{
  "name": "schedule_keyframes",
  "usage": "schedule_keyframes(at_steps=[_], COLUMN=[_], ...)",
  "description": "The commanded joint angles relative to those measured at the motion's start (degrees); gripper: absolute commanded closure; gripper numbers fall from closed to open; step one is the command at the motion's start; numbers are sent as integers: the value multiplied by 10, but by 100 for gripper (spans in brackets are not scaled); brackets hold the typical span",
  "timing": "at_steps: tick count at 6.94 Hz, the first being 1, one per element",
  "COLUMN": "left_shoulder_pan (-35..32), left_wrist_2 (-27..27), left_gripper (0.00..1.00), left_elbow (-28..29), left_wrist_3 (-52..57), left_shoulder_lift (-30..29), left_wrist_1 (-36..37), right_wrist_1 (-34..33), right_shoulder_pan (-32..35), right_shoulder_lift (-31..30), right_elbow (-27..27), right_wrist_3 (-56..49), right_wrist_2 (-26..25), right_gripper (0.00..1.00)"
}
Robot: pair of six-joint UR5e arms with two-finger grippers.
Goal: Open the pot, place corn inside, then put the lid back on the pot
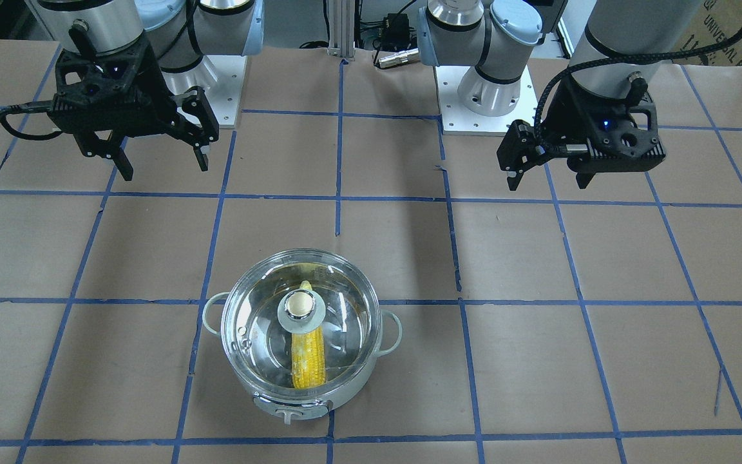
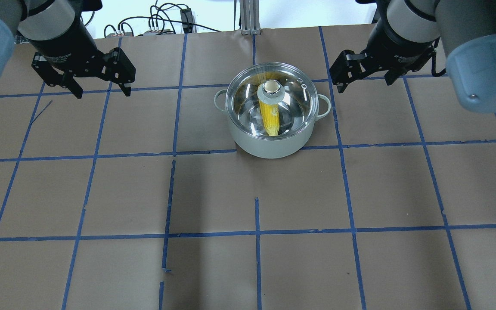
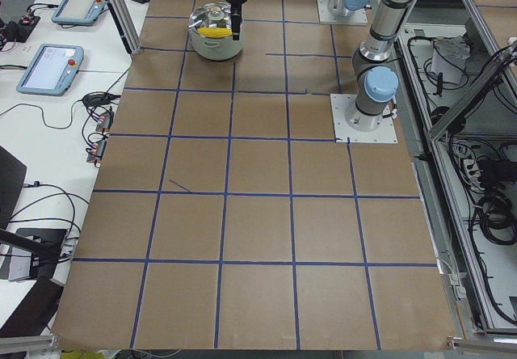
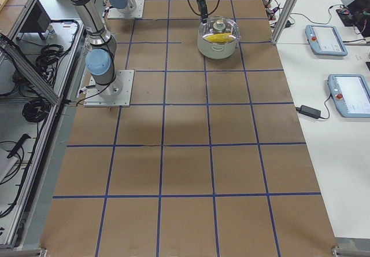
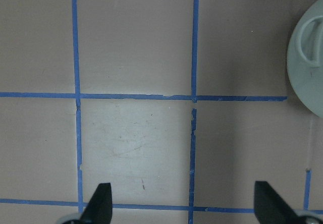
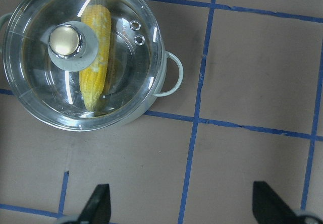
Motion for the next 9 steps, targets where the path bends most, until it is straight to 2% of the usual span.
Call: schedule_keyframes(at_steps=[1,2,3,9], left_shoulder_pan=[0,0,0,0], left_wrist_2=[0,0,0,1], left_gripper=[0,0,0,0], left_elbow=[1,2,2,0], left_wrist_3=[0,-1,-1,-1], left_shoulder_lift=[-1,-2,-2,1], left_wrist_1=[0,0,0,-1], right_wrist_1=[-10,-13,13,87], right_shoulder_pan=[-1,-3,-3,-2], right_shoulder_lift=[23,56,64,61], right_elbow=[-2,-41,-66,-65], right_wrist_3=[-13,-13,-15,-18], right_wrist_2=[-1,-13,-13,-29], right_gripper=[1,1,1,1])
